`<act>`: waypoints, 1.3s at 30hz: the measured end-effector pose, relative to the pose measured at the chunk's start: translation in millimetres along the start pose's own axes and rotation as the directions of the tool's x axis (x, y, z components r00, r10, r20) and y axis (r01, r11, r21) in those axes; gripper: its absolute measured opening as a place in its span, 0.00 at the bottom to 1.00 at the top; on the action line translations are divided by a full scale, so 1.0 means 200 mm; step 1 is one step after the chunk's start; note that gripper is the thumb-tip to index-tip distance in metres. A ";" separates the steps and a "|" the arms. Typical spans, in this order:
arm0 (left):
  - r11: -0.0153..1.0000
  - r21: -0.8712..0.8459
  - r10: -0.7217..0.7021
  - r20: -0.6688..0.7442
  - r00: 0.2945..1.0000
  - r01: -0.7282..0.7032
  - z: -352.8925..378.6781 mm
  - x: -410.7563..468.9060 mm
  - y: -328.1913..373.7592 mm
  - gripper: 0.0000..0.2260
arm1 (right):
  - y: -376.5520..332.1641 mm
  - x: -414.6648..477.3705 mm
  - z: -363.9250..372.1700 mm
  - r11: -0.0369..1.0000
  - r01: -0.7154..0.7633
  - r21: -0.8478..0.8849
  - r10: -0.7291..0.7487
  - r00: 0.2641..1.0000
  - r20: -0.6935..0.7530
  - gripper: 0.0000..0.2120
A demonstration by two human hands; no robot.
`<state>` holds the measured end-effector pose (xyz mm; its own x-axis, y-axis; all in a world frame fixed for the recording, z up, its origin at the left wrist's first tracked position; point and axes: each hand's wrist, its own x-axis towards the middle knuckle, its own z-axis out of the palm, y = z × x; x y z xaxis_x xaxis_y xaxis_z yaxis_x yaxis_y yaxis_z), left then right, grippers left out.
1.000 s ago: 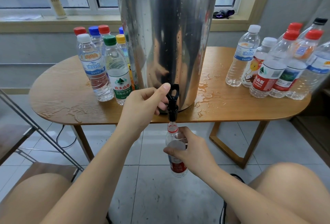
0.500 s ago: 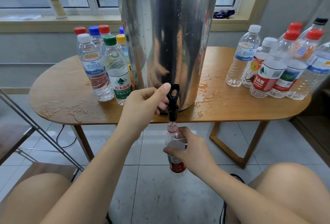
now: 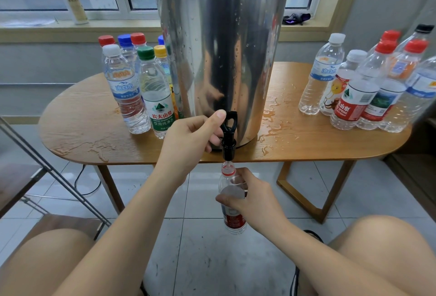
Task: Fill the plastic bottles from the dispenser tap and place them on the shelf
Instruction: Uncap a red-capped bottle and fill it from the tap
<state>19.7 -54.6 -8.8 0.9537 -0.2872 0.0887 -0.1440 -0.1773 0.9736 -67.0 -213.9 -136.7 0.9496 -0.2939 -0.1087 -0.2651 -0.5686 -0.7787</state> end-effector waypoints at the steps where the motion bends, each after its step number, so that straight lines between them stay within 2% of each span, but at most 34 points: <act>1: 1.000 0.000 0.000 -0.001 1.000 0.000 0.00 0.00 0.00 0.21 | 0.00 0.00 0.00 1.000 0.000 0.001 0.000 1.000 0.001 0.35; 17: 1.000 0.008 0.015 -0.004 1.000 -0.015 0.00 0.00 0.01 0.21 | -0.01 0.00 -0.01 1.000 -0.015 0.001 0.015 1.000 0.009 0.35; 39: 0.992 0.067 0.107 -0.042 0.993 -0.104 0.02 -0.02 -0.01 0.21 | -0.04 -0.01 -0.02 0.999 -0.052 -0.008 0.052 0.999 0.017 0.36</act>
<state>15.8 -57.0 -11.8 0.9431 -0.2648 0.2012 -0.2599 -0.2092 0.9427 -66.6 -211.1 -127.5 0.9373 -0.3099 -0.1593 -0.3152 -0.5589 -0.7670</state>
